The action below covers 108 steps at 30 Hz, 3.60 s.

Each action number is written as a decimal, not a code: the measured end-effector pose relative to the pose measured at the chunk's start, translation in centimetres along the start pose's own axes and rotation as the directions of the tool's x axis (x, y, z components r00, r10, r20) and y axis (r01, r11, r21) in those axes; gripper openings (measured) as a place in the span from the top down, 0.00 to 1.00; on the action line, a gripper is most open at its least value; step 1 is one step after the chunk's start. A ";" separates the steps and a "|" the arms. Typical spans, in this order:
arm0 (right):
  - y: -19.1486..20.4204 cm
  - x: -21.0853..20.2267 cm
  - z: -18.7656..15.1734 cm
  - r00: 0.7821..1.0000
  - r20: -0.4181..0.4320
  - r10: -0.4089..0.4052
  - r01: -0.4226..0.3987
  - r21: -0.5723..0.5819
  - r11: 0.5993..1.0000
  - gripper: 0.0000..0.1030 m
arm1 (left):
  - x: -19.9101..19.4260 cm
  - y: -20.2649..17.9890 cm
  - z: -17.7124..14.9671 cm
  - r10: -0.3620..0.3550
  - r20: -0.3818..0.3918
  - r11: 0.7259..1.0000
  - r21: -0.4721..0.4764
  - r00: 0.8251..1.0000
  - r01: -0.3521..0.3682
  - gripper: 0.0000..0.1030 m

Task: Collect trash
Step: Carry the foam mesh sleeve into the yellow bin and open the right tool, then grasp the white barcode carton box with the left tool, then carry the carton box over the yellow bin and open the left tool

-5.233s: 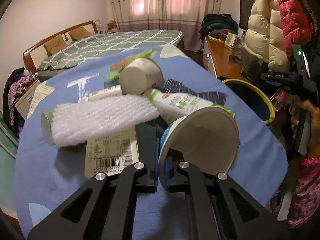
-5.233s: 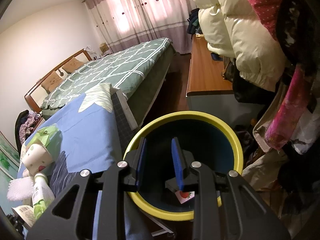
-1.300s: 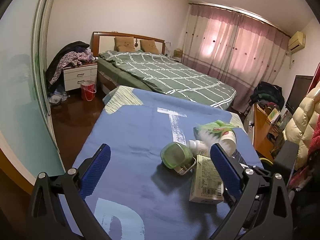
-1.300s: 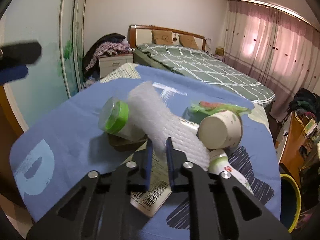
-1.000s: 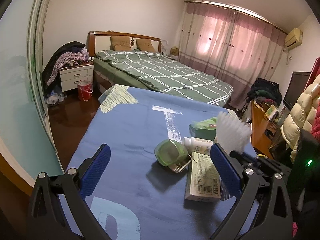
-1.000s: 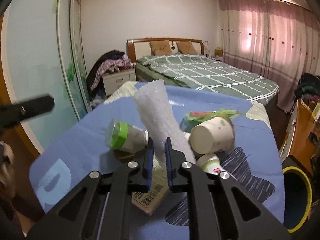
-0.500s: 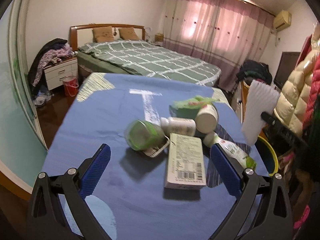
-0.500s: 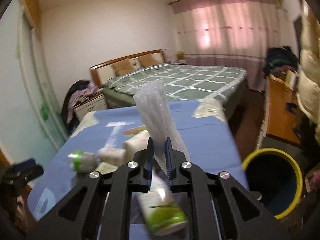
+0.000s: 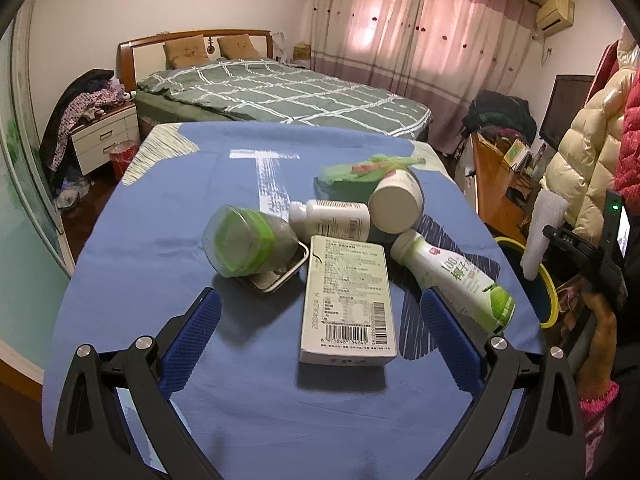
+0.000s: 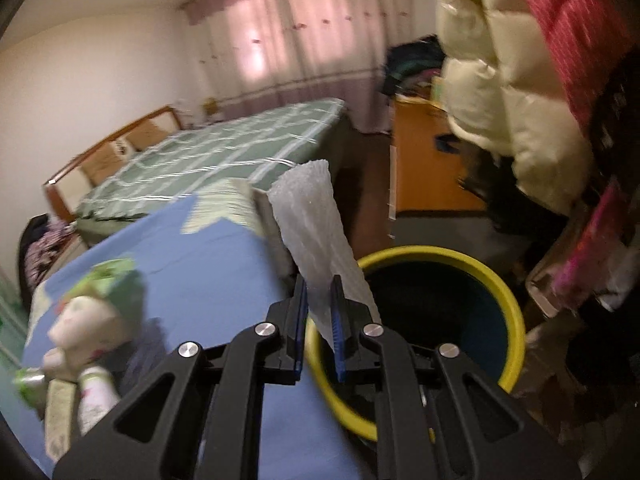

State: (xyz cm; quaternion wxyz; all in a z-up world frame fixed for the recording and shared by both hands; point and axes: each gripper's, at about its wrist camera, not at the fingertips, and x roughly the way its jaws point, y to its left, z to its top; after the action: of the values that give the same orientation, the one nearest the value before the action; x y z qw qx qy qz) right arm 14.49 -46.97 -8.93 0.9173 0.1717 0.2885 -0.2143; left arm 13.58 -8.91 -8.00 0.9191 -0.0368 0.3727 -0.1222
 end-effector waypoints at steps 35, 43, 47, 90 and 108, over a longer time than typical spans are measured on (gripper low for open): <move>-1.5 3.0 -1.0 0.994 -0.036 -0.101 0.103 0.060 0.993 0.54 | 7.7 -2.6 -1.3 0.064 -0.125 0.992 0.118 0.990 -0.049 0.05; -1.5 3.1 -1.0 0.996 -0.041 -0.084 0.087 0.064 0.994 0.53 | 10.6 -2.9 -0.8 0.078 -0.178 0.988 0.142 0.981 -0.053 0.05; -1.5 3.2 -0.9 0.996 -0.043 -0.078 0.080 0.066 0.995 0.53 | 11.8 -3.0 -0.6 0.084 -0.195 0.987 0.149 0.977 -0.055 0.05; -7.7 -3.1 -1.5 0.993 0.039 -0.115 0.113 0.050 0.992 0.47 | 7.7 -20.9 4.9 -0.211 -0.107 0.906 0.351 0.972 0.235 0.31; -14.7 -3.1 -2.8 0.979 0.013 -0.204 0.202 0.098 0.974 0.46 | 17.0 -38.1 3.8 -0.282 -0.283 0.833 0.403 0.917 0.380 0.31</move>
State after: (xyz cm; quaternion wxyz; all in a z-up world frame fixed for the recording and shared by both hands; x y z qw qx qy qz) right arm 3.73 -57.34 -12.02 0.8845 0.1829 0.2831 -0.3227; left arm 20.42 -50.12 -10.71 0.8220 0.1256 0.4176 -0.3662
